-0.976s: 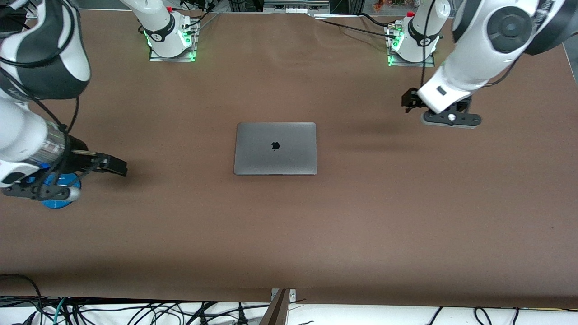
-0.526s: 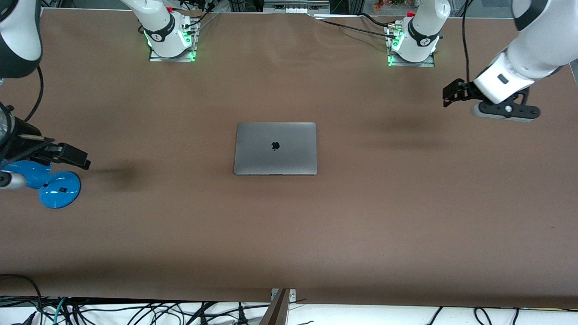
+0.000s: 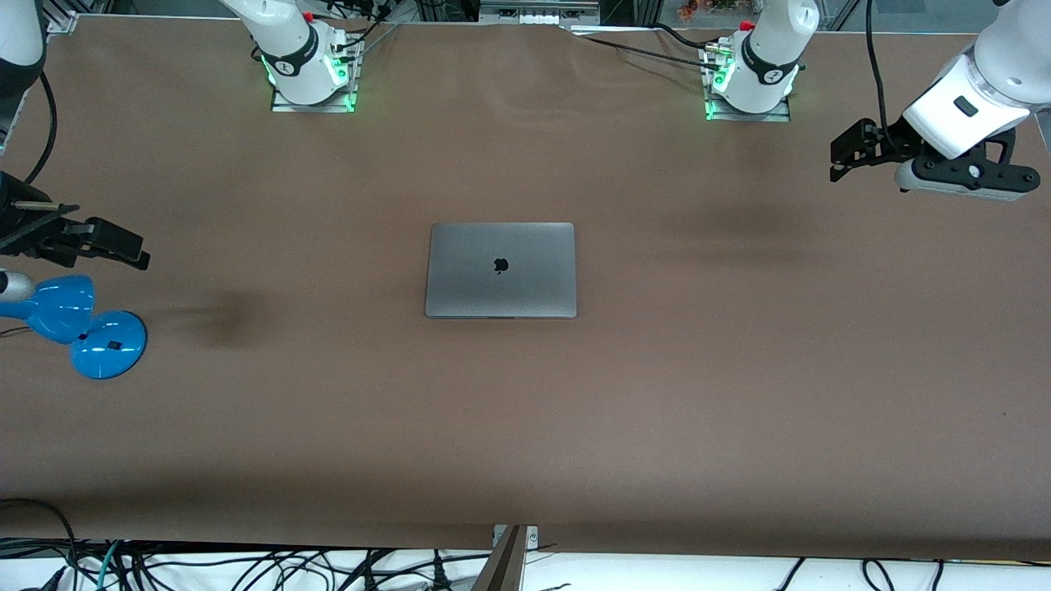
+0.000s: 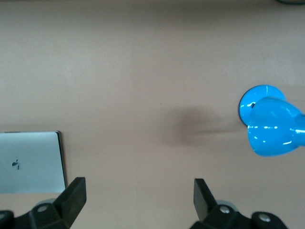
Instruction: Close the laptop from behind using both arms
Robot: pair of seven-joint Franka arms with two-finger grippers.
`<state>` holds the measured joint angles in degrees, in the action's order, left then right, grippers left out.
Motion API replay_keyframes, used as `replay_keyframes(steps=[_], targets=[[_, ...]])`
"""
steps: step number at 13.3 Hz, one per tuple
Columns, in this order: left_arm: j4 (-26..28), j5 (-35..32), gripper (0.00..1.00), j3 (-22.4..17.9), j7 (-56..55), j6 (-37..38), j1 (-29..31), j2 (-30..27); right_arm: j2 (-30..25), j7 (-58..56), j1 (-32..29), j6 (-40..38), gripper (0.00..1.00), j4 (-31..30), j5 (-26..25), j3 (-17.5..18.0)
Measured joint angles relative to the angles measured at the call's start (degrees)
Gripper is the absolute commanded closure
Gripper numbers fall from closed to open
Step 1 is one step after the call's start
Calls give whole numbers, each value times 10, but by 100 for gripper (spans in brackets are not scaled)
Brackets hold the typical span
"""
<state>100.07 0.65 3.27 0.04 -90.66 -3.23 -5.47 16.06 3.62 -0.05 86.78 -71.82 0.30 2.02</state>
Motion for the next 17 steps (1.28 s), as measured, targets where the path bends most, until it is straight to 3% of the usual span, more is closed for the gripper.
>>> replay_keyframes(steps=[6,14,17], targets=[[-18,-21,0,-22,0,3,-27,32,-41,0,-1,-3,0,-49,0,1],[-25,-21,0,-30,0,18,-27,37,-47,0,-21,-1,0,-79,-1,18],[-25,-21,0,-31,0,19,-27,37,-47,0,-22,0,0,-86,-31,20]])
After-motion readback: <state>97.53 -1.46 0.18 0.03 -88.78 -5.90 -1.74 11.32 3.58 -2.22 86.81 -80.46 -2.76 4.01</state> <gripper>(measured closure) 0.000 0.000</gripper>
